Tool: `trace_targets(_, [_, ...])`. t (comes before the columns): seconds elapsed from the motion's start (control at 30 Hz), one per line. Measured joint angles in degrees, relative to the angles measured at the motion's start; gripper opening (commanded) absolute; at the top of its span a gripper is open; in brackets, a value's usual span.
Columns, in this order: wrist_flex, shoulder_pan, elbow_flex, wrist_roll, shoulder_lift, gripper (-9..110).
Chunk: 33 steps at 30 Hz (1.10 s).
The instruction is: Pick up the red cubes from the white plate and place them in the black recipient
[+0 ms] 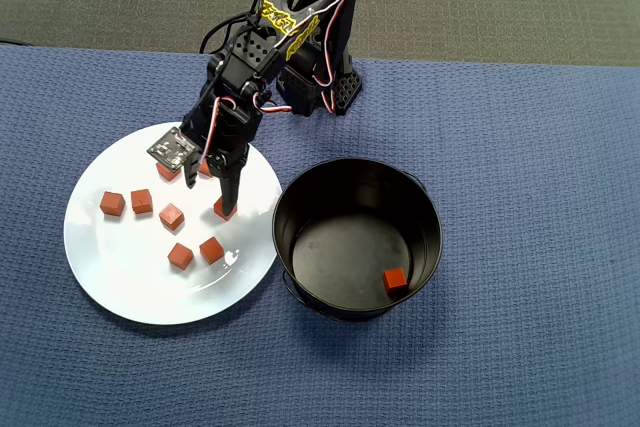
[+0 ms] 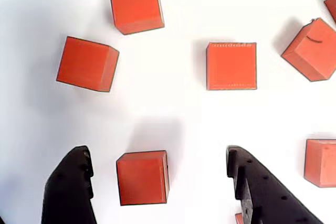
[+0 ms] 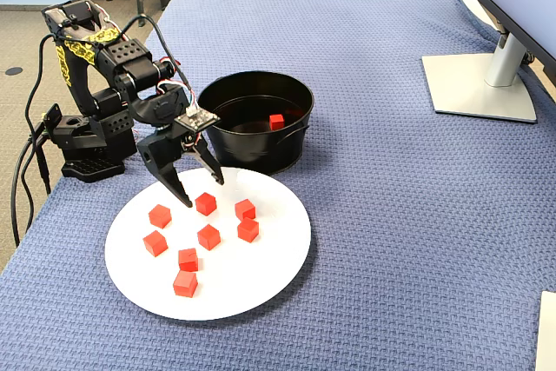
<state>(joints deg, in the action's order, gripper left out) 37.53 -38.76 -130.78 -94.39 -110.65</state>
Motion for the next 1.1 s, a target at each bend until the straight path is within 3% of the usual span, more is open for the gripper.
trace_targets(0.4, [-9.8, 5.4, -10.0, 3.3, 2.2, 24])
trace_targets(0.47, [-10.6, 6.3, -10.7, 3.7, 2.5, 20])
trace_targets(0.57, [-11.3, 6.7, -11.0, 4.7, 2.5, 1])
trace_targets(0.83, [-13.3, 7.6, -11.8, 8.1, 2.5, 0])
trace_targets(0.97, [-6.9, 7.8, -8.3, 12.0, -1.1, 0])
trace_targets(1.1, [7.9, 6.7, 0.7, 19.6, -8.6, 0])
